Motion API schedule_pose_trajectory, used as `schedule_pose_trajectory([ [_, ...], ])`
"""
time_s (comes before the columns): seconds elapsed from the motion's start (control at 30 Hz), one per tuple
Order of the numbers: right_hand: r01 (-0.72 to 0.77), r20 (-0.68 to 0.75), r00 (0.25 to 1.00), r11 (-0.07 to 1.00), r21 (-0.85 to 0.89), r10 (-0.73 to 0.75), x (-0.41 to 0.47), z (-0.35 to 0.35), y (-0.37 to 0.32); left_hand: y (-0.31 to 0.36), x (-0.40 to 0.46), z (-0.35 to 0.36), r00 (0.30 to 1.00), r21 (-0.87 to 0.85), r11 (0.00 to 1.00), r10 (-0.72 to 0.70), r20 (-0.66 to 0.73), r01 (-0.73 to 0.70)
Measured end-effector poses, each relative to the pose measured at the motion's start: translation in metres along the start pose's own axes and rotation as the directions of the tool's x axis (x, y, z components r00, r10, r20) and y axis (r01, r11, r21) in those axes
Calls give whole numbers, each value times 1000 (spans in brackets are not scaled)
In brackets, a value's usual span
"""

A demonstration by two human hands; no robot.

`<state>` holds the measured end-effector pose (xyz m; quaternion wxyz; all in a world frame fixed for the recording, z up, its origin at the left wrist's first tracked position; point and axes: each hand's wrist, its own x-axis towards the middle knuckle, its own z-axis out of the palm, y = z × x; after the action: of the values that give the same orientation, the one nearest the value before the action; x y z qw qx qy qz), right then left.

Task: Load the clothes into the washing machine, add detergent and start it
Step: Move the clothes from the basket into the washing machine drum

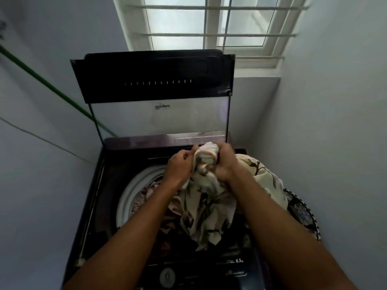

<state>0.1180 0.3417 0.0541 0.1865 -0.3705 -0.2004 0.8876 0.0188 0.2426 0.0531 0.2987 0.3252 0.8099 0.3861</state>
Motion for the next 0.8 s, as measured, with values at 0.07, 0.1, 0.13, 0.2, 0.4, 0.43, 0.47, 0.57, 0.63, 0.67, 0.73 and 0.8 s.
schedule_pose_trajectory([
  [0.07, -76, 31, 996, 995, -65, 78, 5, -1, 25, -10, -1, -9, 993, -25, 999, -23, -117, 20],
  [0.1, -89, 13, 996, 981, -174, 92, 5, 0, 40, -15, 0, -11, 986, -19, 1000, -20, -164, 17],
  [0.13, -114, 11, 992, 950, -290, 123, 4, -1, 52, -19, 1, -11, 979, -6, 1000, 0, -202, -1],
  [0.2, -163, -11, 983, 837, -523, 185, 0, 1, 69, -21, 3, -11, 980, 13, 997, 79, -182, -77],
  [0.4, 137, 49, 917, 198, -971, -395, -7, -1, 36, -4, 3, 19, 951, 37, 951, 307, 37, -308],
  [0.43, 169, 93, 860, 109, -980, -502, -11, -9, 23, 1, 3, 26, 944, 23, 944, 330, 7, -330],
  [0.47, 188, 125, 791, 42, -981, -599, -13, -18, 13, 4, 4, 33, 938, 21, 938, 346, -25, -345],
  [0.57, -42, 109, 600, -168, -985, -793, -19, -61, -6, 16, 2, 63, 914, 12, 916, 400, 70, -402],
  [0.63, -247, 5, 585, -184, -951, -811, -26, -85, -9, 22, 0, 85, 857, 46, 883, 439, 269, -467],
  [0.67, -311, -86, 607, -137, -941, -790, -29, -98, -8, 27, -1, 96, 823, 80, 869, 428, 374, -488],
  [0.73, -397, -281, 667, -9, -918, -690, -29, -124, -5, 34, 0, 113, 751, 171, 837, 353, 558, -520],
  [0.8, -390, -444, 709, 220, -894, -548, -27, -145, -5, 36, 4, 126, 695, 295, 773, 246, 676, -561],
])
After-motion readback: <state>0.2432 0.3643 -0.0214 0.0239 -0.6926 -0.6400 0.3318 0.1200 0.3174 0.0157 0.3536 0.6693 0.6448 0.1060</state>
